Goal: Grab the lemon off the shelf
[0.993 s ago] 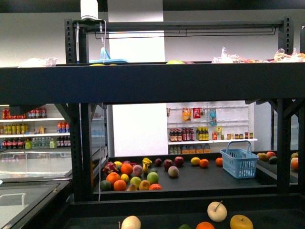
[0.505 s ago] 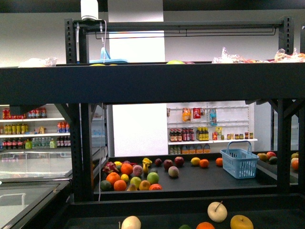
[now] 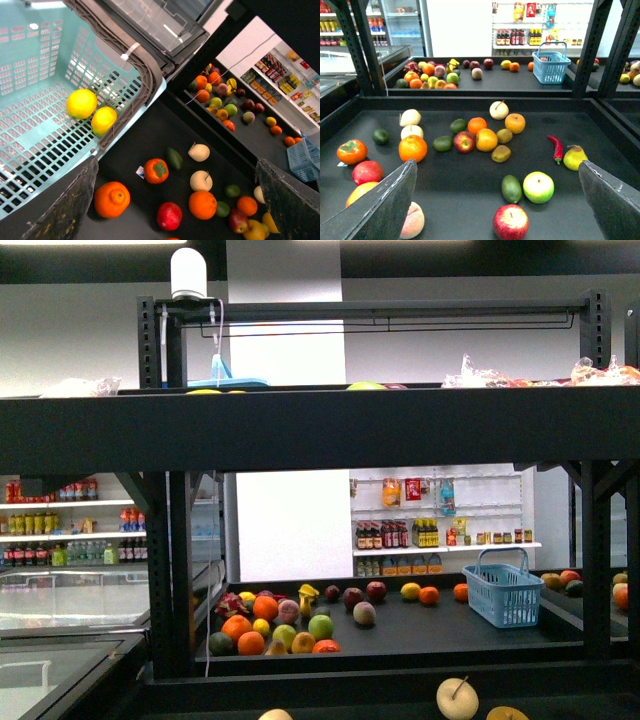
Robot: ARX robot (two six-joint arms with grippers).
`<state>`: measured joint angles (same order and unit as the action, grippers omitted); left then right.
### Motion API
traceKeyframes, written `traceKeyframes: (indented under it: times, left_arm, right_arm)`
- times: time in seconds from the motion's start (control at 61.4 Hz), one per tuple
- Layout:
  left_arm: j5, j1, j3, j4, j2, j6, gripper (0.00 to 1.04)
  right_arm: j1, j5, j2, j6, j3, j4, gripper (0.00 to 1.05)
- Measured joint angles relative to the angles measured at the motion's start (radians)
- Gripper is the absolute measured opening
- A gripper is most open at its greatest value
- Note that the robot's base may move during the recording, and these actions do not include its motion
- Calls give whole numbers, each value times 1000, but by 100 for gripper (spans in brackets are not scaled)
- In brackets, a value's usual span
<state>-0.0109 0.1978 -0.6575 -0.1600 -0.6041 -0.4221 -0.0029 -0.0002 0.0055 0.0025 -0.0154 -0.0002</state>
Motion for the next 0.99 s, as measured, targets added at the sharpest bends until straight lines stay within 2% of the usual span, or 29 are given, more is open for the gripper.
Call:
traceKeyframes:
  times: [0.065, 0.13, 0.228, 0.44, 0.993]
  left_arm:
    - [10, -124, 97, 23, 159, 184, 78]
    - [-4, -185, 191, 19, 282, 293, 66]
    - [11, -192, 289, 49, 351, 370, 46]
    - [10, -195, 422, 100, 427, 404, 3]
    - [11, -195, 580, 146, 536, 411, 3]
  right_arm:
    - [0, -2, 0, 0, 0, 0, 97]
    - [0, -2, 0, 0, 0, 0, 97]
    - [0, 0, 0, 0, 0, 0, 97]
    - [0, 0, 0, 0, 0, 0, 97]
    - [0, 0, 0, 0, 0, 0, 97]
